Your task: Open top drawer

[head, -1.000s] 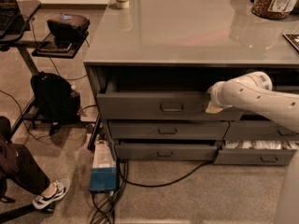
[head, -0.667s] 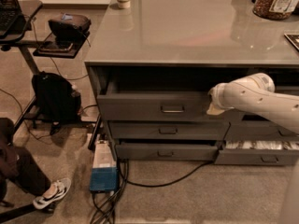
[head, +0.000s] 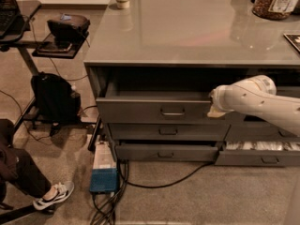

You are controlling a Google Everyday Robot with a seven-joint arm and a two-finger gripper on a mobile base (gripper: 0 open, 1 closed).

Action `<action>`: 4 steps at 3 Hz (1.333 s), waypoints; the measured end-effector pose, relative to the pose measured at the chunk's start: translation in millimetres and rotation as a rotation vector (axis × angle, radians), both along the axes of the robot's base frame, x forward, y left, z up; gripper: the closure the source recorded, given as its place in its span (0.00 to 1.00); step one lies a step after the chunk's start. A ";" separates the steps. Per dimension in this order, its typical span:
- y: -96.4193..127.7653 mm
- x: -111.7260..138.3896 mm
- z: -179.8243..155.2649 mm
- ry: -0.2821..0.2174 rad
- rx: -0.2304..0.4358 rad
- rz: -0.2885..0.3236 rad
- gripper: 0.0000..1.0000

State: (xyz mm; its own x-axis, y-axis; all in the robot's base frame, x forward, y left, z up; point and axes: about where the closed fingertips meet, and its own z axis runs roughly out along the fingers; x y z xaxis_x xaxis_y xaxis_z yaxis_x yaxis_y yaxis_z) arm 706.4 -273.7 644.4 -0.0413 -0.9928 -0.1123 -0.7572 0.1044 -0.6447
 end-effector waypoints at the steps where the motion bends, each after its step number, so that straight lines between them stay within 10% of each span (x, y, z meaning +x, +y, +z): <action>1: 0.7 -0.2 2.4 0.000 0.000 0.000 1.00; 4: -0.2 -16.9 2.0 -0.004 -0.008 0.000 1.00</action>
Offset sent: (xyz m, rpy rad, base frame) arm -0.3923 0.0001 -0.0889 -0.1161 -0.0695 0.0488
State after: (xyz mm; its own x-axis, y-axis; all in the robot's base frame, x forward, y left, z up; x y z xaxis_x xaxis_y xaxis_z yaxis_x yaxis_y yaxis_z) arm 689.5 -273.9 646.3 -0.0405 -0.9937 -0.1041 -0.7544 0.0987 -0.6489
